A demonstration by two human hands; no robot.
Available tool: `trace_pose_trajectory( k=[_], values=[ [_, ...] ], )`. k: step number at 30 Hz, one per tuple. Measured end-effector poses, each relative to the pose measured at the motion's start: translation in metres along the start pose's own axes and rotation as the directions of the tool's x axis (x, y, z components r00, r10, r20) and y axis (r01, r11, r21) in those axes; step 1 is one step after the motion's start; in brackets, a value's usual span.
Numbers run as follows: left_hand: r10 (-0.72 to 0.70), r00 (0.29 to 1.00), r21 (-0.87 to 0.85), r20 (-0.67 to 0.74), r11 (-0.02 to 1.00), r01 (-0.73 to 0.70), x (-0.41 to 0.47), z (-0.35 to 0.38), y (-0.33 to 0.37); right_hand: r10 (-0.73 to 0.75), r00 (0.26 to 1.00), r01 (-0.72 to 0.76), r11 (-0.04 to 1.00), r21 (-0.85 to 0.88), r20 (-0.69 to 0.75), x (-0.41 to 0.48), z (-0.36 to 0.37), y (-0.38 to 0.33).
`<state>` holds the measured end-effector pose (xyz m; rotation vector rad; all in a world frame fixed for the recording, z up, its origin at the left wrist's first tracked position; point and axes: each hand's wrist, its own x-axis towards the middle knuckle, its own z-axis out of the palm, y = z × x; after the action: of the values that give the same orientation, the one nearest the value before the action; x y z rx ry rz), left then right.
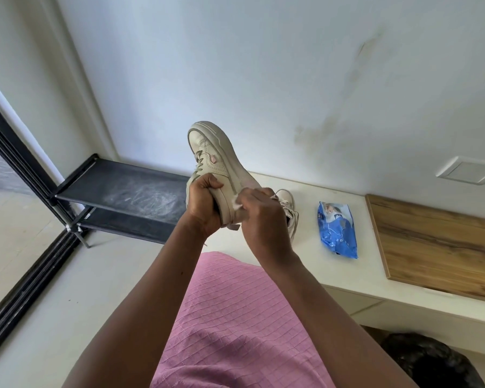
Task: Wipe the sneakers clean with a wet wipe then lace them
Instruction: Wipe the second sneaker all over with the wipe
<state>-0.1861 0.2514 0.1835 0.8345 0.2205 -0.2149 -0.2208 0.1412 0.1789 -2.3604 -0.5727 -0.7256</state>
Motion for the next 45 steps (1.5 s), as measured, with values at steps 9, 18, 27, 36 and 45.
trace_pose_trajectory(
  k=[9,18,27,36,45],
  values=[
    [-0.076,0.997,0.179,0.024,0.981,0.071,-0.008,0.002,0.000,0.137,0.988,-0.138,0.990,-0.015,-0.075,0.035,0.004,0.009],
    [-0.051,0.997,0.046,0.056,0.998,0.049,-0.005,0.001,0.010,0.094,0.995,-0.092,0.995,0.040,-0.040,0.038,-0.004,0.017],
    [-0.035,0.994,-0.256,0.107,0.965,0.062,0.001,0.004,0.015,0.000,0.970,-0.042,0.985,-0.167,-0.245,-0.002,0.001,-0.003],
    [-0.124,0.971,-0.119,0.206,0.981,0.150,-0.002,0.003,0.002,-0.151,0.982,0.140,0.986,-0.093,-0.118,-0.012,0.006,-0.022],
    [-0.098,0.989,-0.277,0.114,0.953,0.126,-0.002,0.017,0.010,-0.094,0.961,0.044,0.980,-0.192,-0.262,0.008,-0.002,-0.015]
  ],
)
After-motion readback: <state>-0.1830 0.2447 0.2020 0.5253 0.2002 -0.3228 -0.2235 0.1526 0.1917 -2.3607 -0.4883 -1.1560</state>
